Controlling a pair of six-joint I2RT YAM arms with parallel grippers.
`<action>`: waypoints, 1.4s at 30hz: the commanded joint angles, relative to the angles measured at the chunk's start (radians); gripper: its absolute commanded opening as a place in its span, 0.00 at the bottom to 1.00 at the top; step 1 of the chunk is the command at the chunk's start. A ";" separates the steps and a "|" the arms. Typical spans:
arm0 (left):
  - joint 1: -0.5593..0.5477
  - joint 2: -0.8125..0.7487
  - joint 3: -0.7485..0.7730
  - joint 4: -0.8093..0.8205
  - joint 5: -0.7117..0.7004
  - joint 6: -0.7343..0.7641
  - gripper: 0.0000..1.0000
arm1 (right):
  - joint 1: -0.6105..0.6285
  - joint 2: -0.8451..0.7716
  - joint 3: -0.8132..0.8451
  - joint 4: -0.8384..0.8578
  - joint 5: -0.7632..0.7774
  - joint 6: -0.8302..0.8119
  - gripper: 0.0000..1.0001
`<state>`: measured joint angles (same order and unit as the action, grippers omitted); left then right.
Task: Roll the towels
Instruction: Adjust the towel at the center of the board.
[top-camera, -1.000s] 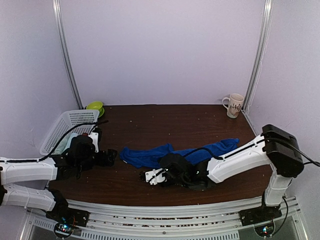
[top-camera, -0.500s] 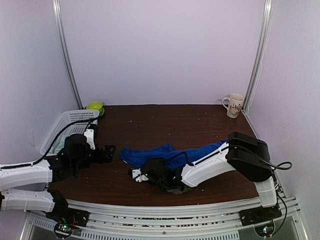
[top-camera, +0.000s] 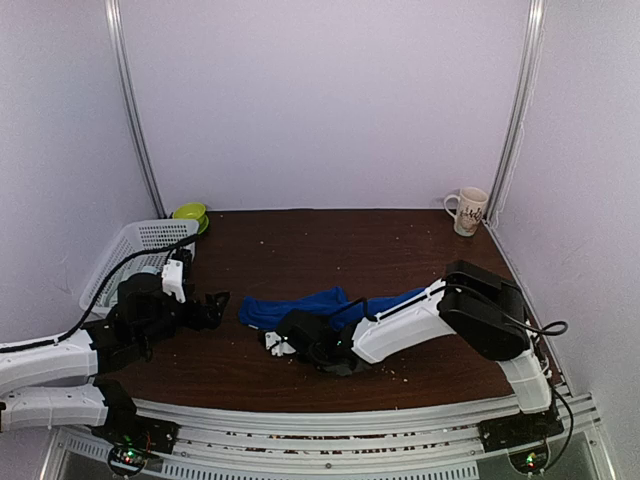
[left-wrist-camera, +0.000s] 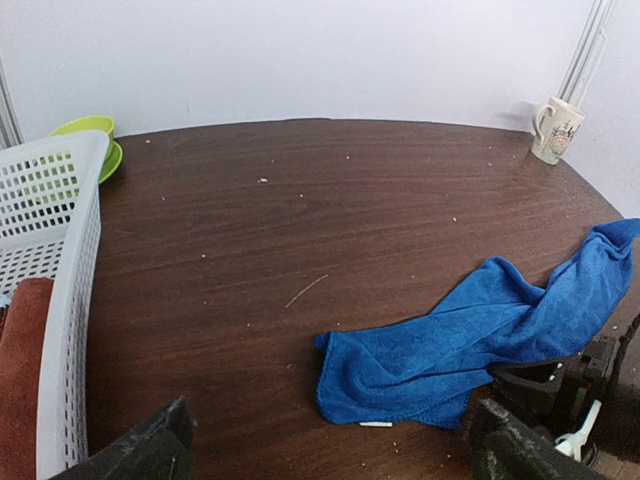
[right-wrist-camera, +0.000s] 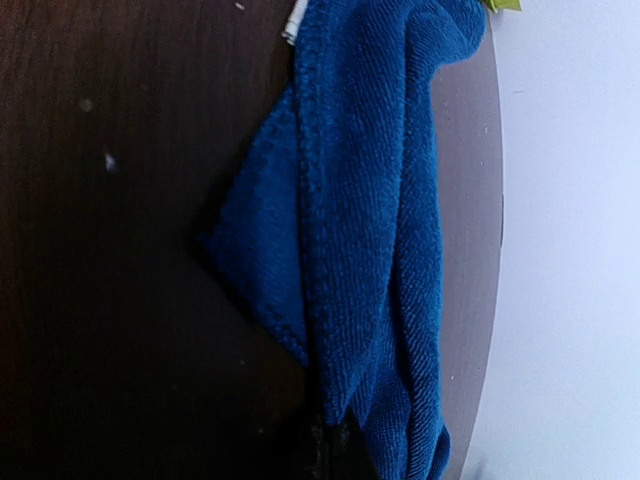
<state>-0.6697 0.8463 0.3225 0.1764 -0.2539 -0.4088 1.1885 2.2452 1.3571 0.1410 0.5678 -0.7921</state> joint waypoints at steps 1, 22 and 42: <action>-0.010 -0.021 -0.010 0.094 0.013 0.112 0.98 | -0.048 -0.161 0.019 -0.221 -0.207 0.075 0.00; -0.588 0.472 0.073 0.513 -0.389 0.717 0.97 | -0.371 -0.378 0.294 -0.861 -0.974 0.284 0.00; -0.644 1.273 0.474 1.074 -0.746 1.157 0.98 | -0.491 -0.207 0.442 -0.853 -1.047 0.482 0.00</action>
<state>-1.3128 2.0533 0.7471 1.0882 -0.9382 0.6250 0.7151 2.0125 1.7531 -0.6956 -0.4534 -0.3599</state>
